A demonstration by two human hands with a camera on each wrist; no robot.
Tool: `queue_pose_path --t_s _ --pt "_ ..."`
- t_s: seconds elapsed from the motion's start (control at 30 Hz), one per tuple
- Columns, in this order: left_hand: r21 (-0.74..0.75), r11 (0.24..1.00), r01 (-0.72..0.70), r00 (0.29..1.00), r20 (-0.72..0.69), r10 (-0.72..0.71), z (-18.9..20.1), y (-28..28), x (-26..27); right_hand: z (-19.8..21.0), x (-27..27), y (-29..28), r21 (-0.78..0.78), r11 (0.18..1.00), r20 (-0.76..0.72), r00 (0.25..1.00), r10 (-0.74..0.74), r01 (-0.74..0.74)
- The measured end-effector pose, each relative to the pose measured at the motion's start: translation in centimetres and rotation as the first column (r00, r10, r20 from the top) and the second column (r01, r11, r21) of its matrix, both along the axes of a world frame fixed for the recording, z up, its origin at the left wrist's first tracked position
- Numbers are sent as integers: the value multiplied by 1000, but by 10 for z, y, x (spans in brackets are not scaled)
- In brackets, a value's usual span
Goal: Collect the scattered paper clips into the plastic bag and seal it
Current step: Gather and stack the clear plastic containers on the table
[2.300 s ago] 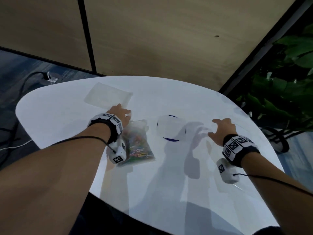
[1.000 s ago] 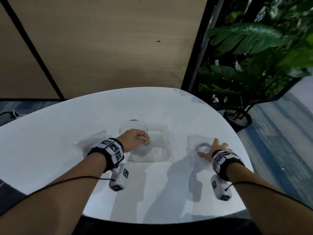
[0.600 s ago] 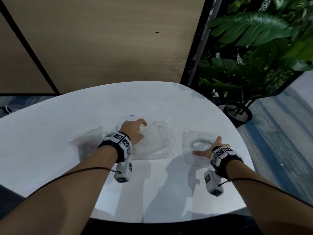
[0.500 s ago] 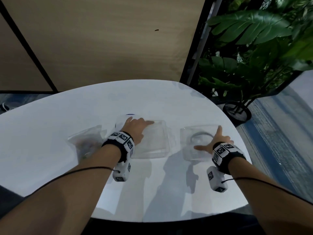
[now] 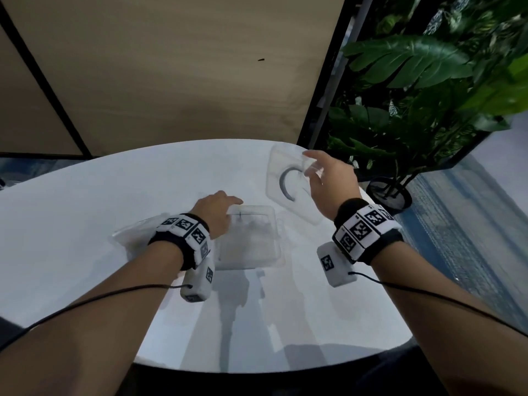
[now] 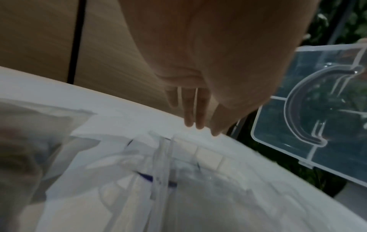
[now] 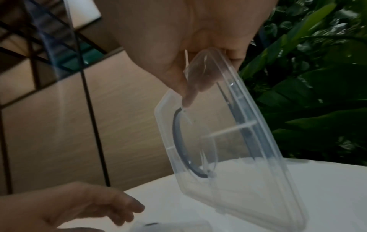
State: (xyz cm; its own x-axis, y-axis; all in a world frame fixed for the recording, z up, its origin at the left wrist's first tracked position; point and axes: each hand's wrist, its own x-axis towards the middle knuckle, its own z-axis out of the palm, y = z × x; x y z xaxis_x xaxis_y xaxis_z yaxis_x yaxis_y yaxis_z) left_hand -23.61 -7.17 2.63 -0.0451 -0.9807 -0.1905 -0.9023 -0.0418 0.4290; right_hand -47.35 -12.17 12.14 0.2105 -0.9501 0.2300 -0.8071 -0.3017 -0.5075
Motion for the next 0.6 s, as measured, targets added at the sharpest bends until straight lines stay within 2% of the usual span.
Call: queue_pose_path --t_s 0.07,0.13,0.2,0.27,0.33,0.37,0.4,0.43,0.47,0.5,0.57,0.6 --pt "47 997 -65 993 -95 69 9 4 9 7 14 0 -30 999 124 991 42 -39" --pt "104 989 -105 979 -163 121 14 10 15 6 24 -3 36 998 296 955 31 -44" --pt "159 975 -155 960 -208 187 16 18 20 -9 37 -11 261 965 429 896 -113 -3" --pt "197 958 -209 928 -269 257 16 24 24 -32 51 -12 510 860 458 846 -274 2" --pt "242 940 -239 895 -320 310 13 30 26 -58 60 -7 689 724 255 931 -260 14" --pt "271 933 -237 892 -321 319 10 32 27 -70 63 -5 754 656 107 979 -173 33" --pt "301 926 -228 894 -313 322 7 33 29 -73 65 3 771 626 -49 991 -127 119" --pt "324 919 -225 898 -298 325 6 34 29 -81 65 3 792 596 -30 984 -175 130" --pt "333 916 -224 903 -282 323 5 35 28 -88 62 3 799 592 46 970 -240 109" --pt "331 917 -222 907 -275 319 4 35 28 -93 60 6 789 607 26 983 -183 92" --pt "317 921 -225 909 -273 316 1 35 27 -98 60 7 767 617 -68 978 -200 179" --pt "314 923 -224 914 -263 311 -1 36 27 -102 62 8 745 624 -188 971 -145 238"
